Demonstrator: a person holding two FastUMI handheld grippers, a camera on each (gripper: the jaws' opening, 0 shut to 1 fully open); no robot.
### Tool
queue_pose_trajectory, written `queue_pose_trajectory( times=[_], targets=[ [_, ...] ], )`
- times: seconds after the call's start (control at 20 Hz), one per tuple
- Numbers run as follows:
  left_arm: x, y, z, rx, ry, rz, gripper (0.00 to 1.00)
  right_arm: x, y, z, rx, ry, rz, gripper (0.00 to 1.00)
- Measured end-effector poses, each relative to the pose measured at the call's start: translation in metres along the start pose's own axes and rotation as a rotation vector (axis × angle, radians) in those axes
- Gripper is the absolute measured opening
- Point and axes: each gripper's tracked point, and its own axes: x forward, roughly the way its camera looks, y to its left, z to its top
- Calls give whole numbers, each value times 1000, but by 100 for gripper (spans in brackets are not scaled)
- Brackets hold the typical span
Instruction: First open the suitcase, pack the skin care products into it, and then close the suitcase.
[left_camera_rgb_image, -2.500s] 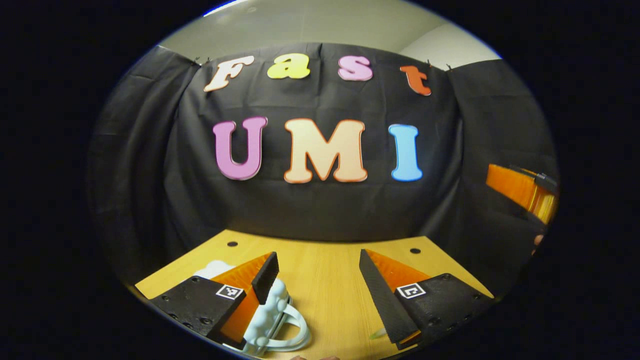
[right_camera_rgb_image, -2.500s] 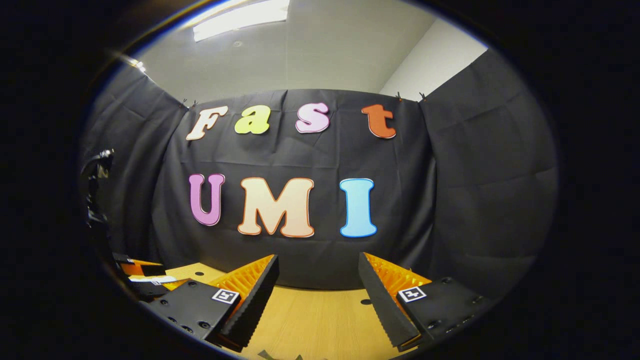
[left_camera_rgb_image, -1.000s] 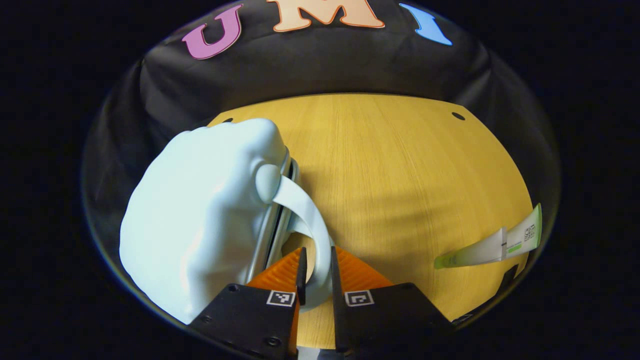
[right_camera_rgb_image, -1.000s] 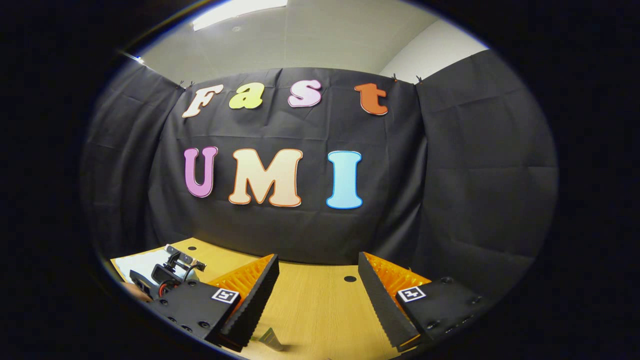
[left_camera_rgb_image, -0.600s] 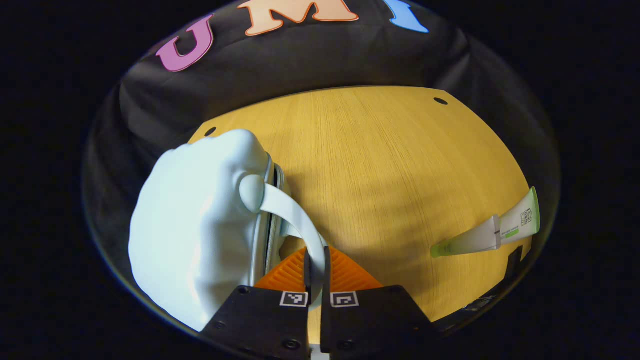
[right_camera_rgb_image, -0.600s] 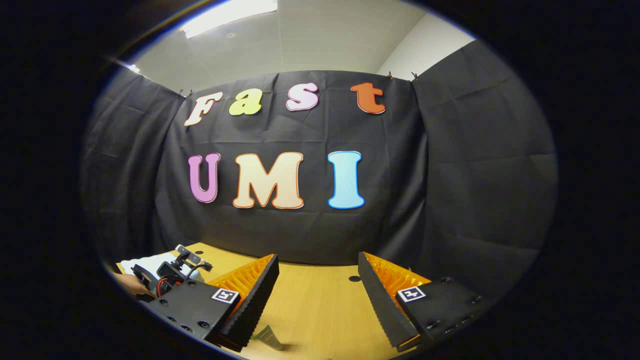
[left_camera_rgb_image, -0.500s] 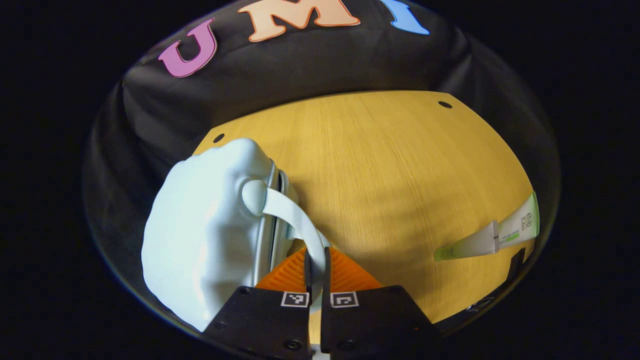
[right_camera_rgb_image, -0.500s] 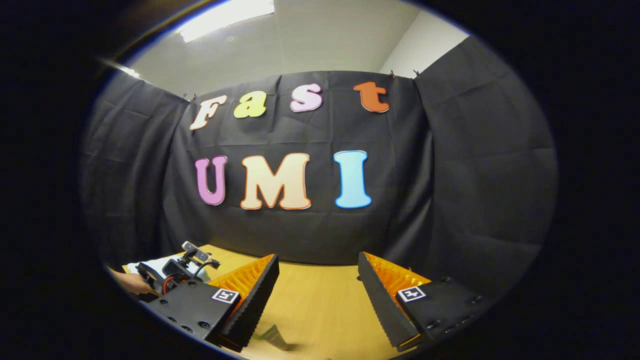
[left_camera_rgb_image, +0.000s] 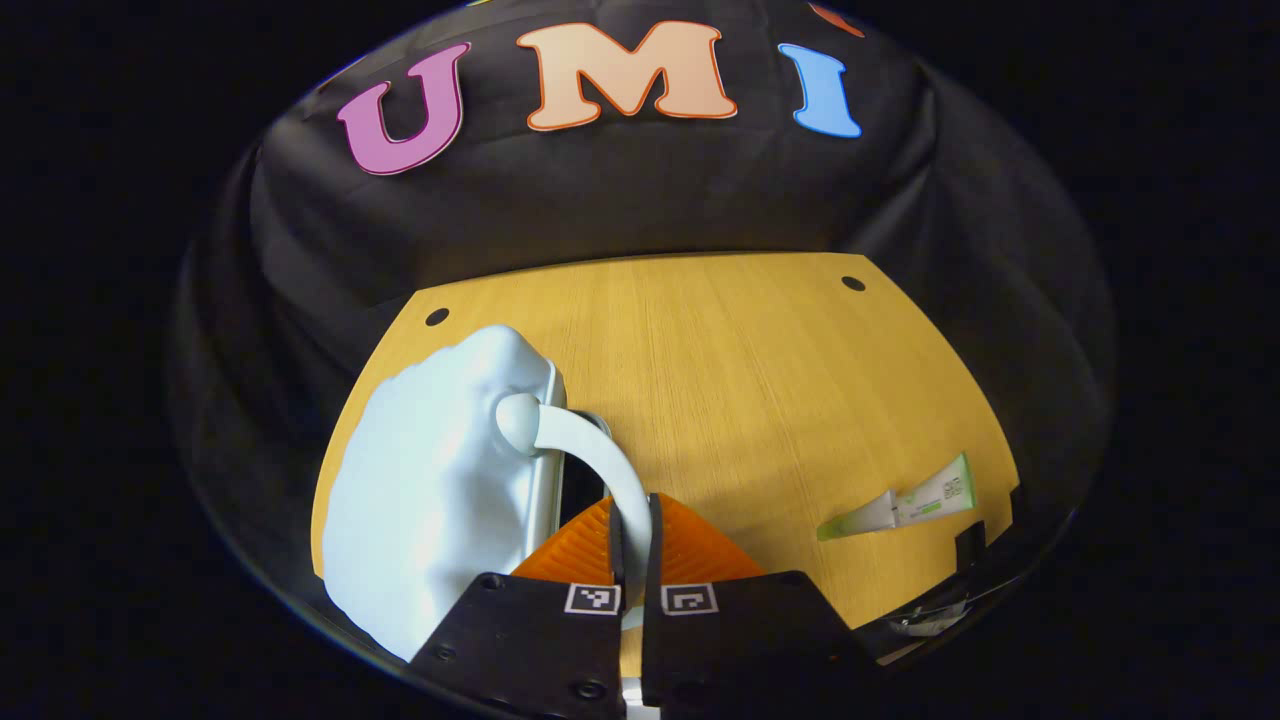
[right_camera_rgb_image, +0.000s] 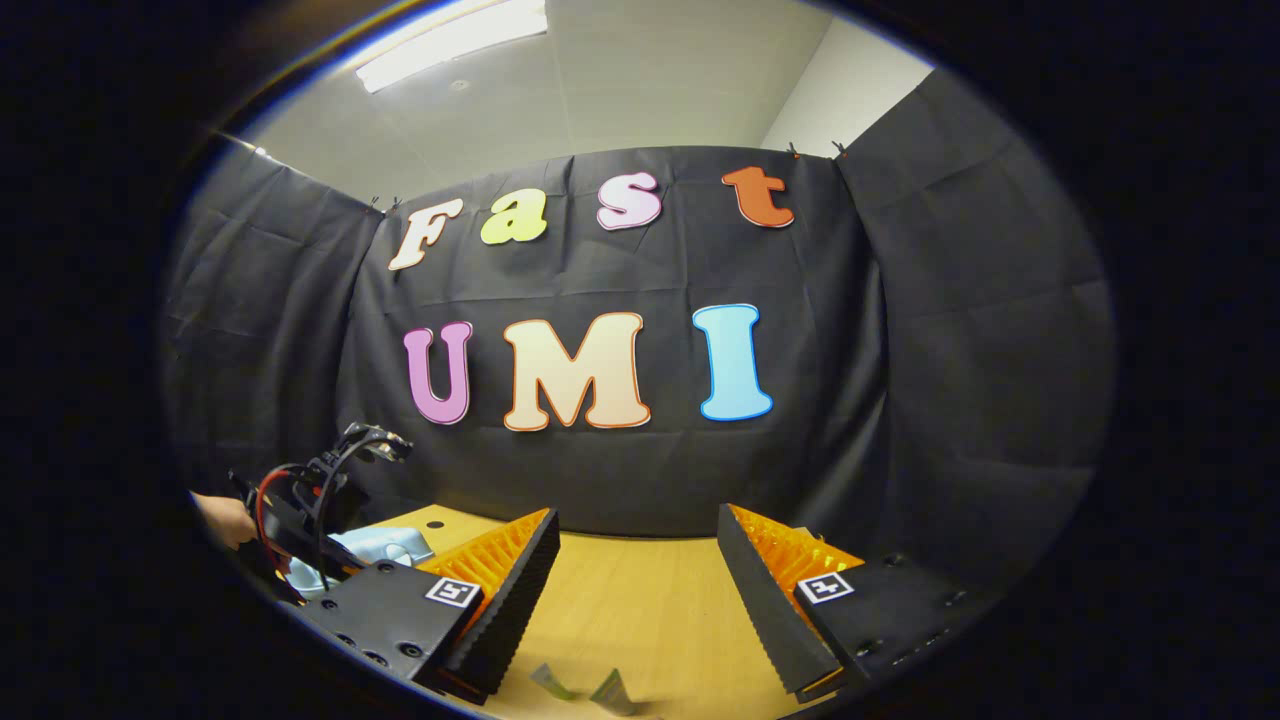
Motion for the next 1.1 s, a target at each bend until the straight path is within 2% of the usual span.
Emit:
queue_pose_trajectory(
  times=[0.2,0.45,0.55,0.65,0.8,0.85,1.0,1.1],
  targets=[
    [-34,33,28,-26,-72,-73,1,1,39,4,-13,-11,-29,99],
    [-63,71,51,-131,-144,-240,0,3,100,5,-69,-42,-77,98],
    [-70,91,57,-147,-160,-276,0,3,121,4,-85,-42,-87,99],
    [-79,114,62,-118,-171,-269,0,4,139,4,-84,-35,-70,100],
    [-86,161,75,-54,-227,-163,0,9,141,6,-106,-42,-71,100],
    [-86,179,80,-66,-249,-126,0,12,141,4,-104,-35,-73,98],
    [-94,219,79,-110,-275,-80,0,16,140,1,-78,-34,-103,98],
    [-96,245,80,-95,-299,-42,0,18,145,-1,-69,-35,-115,98]
  ],
)
